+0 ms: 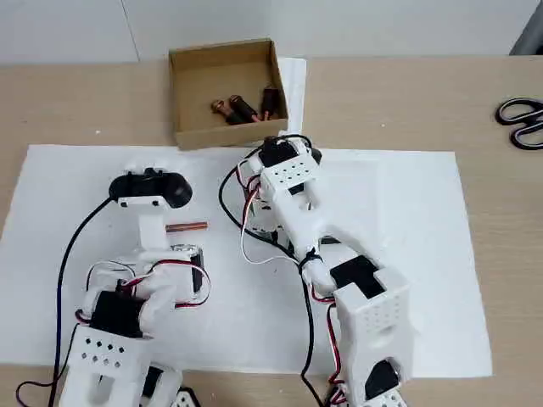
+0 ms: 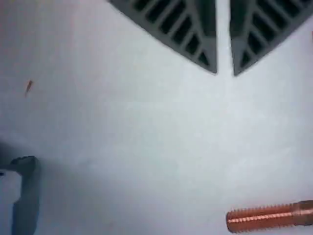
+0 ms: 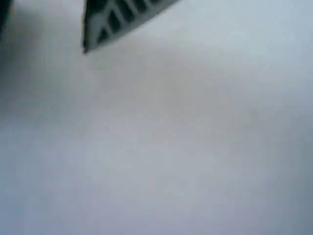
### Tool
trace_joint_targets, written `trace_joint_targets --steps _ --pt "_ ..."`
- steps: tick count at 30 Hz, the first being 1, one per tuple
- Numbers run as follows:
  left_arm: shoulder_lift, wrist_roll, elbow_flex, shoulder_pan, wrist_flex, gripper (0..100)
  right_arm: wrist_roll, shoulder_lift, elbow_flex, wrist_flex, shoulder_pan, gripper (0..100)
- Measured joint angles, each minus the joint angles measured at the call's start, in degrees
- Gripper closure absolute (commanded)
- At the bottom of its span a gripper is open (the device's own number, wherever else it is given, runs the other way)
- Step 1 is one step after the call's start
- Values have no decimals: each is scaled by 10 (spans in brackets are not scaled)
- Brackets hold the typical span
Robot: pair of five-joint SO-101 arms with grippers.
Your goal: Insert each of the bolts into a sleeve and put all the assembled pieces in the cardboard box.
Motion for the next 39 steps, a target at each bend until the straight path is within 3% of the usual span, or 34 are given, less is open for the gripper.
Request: trace_joint_targets --steps 13,20,39 --pt "0 0 0 0 0 994 12 25 -1 -37 5 740" --pt "0 0 0 0 0 994 12 24 0 -36 11 994" --pt "0 0 0 0 0 994 39 23 0 -27 13 995"
